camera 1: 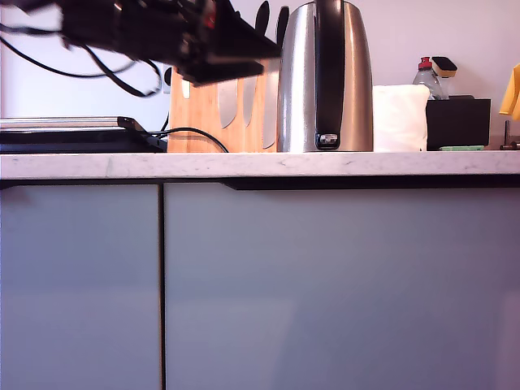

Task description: Pick up the kettle and place it to the side

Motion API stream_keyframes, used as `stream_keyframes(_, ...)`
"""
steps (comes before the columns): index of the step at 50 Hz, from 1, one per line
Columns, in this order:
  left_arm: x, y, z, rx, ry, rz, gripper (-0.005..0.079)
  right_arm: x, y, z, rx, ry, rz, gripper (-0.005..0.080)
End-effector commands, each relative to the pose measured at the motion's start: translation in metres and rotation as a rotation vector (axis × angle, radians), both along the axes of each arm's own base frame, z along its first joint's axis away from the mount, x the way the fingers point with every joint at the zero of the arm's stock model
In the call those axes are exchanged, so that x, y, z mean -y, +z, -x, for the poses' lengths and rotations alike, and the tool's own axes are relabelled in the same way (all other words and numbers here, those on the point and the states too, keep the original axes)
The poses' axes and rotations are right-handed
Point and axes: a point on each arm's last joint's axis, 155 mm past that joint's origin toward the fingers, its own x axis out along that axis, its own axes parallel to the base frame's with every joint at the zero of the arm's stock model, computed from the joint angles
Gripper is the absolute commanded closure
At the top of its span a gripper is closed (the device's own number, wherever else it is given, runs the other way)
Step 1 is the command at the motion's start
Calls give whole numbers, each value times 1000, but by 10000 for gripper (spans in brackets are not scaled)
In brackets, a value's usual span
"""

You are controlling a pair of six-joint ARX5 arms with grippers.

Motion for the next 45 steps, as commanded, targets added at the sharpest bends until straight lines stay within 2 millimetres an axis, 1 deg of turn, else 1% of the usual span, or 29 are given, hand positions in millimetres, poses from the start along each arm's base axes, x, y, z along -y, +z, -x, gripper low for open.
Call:
stream_keyframes(1,7,8,-7,34,-13,14,172,-7,4,-8,28,25,19,265)
stream_keyframes(10,20,13,-26,54,-40,32,172,-27,-3,-35,-1,71,42,265)
stream_keyframes(16,31,14,-32,60,-74,39,172,-32,-5,-55,-22,74,46,265)
stream_keyframes(23,43,11,-38,59,-95,41,172,-37,0,-73,-25,74,46,265)
stream_keyframes(28,52,8,-38,58,-119,42,172,-37,7,-79,-16,68,45,266)
stream_keyframes(35,63,6,-35,62,-140,44,172,-37,15,-81,2,66,42,265)
stream_keyframes(39,68,8,-32,70,-149,48,172,-37,12,-83,-6,61,45,265)
stream_keyframes(45,72,11,-28,85,-159,55,172,-38,0,-92,-35,53,52,265)
